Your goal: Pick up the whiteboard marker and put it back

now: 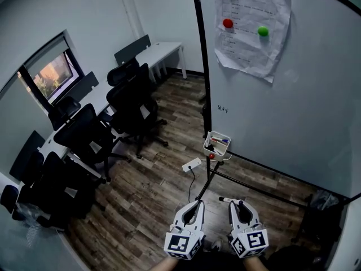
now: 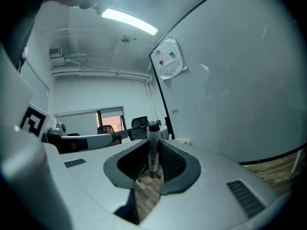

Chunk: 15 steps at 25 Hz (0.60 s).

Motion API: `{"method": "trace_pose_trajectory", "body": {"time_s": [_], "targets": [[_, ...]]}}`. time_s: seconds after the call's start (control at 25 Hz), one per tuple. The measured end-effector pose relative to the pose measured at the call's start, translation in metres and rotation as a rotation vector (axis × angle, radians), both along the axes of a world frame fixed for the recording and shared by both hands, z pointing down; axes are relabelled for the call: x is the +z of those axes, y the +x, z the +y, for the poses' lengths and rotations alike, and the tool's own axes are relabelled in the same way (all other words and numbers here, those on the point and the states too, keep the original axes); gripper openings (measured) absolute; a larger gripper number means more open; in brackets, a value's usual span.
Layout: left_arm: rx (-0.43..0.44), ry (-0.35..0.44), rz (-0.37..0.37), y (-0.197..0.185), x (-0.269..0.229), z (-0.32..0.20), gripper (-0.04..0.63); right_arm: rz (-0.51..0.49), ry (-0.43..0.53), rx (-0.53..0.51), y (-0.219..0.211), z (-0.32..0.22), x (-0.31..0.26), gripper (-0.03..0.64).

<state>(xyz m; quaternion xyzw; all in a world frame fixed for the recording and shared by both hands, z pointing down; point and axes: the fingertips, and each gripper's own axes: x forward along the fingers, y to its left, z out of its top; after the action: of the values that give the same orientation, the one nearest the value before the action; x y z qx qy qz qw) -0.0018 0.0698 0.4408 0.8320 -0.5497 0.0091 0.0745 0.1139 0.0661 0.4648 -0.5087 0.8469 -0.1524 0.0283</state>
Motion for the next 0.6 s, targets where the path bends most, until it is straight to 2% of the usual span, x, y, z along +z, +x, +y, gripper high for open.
{"method": "trace_pose_trajectory", "body": {"time_s": [0.6], "targets": [[0.059,0.021,0.040,-0.023,-0.002,-0.066,0.006,0.050,0.001,0.048,-0.025,-0.059,-0.004,0.077]]}}
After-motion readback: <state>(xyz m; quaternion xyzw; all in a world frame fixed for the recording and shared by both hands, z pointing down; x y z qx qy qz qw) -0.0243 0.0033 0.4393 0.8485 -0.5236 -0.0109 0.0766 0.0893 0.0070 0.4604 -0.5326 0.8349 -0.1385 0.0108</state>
